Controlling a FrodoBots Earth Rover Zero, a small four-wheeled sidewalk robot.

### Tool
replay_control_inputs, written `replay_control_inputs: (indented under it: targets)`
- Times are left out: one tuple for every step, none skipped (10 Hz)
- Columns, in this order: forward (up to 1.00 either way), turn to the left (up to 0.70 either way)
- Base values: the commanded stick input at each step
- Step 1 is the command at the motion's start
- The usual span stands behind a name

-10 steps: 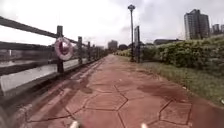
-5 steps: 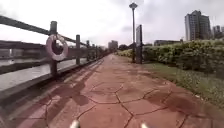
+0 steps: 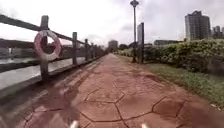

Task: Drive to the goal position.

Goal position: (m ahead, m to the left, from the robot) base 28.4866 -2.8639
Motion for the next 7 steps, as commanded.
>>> replay_control_inputs:
  targets:
    - [0.70,0.00]
    - [0.70,0.00]
    - [0.70,0.00]
    - [0.70,0.00]
    - [0.70,0.00]
    - [0.70,0.00]
    - [0.70,0.00]
